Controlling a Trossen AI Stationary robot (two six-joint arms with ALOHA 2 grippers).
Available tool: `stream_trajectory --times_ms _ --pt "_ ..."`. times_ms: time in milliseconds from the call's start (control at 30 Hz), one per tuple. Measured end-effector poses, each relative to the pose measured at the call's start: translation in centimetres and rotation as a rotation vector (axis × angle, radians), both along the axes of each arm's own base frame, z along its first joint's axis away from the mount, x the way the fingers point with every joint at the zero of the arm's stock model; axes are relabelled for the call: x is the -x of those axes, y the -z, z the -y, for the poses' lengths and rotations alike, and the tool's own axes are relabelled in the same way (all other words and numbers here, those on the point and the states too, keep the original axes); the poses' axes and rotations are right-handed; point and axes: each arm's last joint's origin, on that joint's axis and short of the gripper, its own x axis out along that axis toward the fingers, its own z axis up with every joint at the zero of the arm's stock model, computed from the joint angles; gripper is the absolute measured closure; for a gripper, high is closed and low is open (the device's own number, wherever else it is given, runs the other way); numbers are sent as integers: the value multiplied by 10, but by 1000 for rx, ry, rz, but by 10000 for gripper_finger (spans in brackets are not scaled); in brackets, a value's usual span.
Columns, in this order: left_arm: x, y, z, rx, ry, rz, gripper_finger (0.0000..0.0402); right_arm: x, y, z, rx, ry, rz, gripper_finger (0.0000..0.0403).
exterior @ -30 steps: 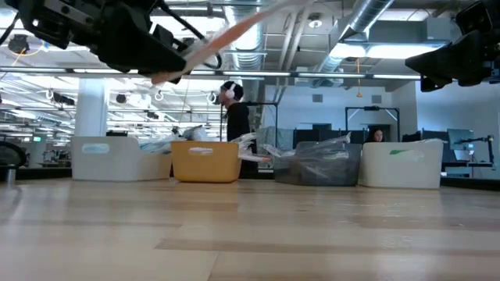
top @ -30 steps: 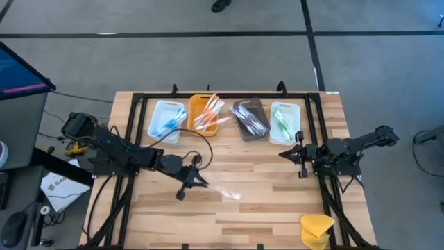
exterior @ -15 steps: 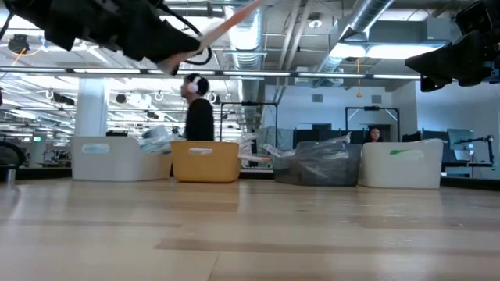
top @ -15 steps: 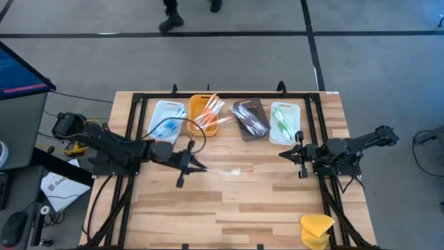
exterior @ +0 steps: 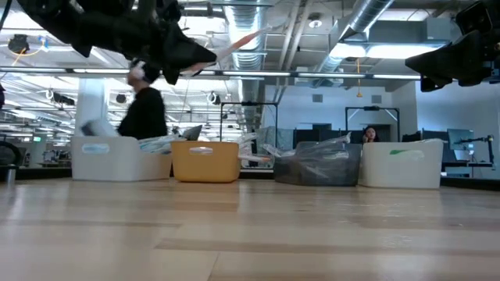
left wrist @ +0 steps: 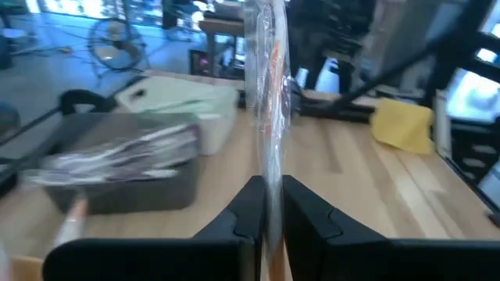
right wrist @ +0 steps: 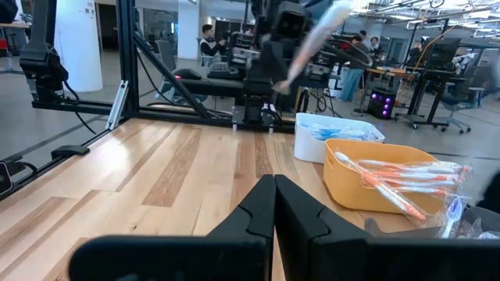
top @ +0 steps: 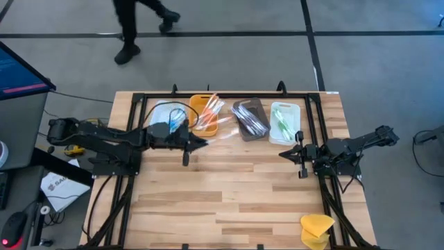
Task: Pick & Place Toothbrushes
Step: Put the orange toothbrush into the yellow bin
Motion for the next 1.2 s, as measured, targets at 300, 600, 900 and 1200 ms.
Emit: stream_trajectory --times_ms 300,600,900,1200 --pt "4 -4 -33 42 -147 51 376 0 0 0 0 0 0 403" --pt "5 3 -55 99 -250 36 376 0 0 0 0 0 0 403" --pt "-6 19 -69 166 -297 57 376 0 0 0 0 0 0 403" --pt "-7 26 -84 226 -397 87 376 0 0 0 0 0 0 403"
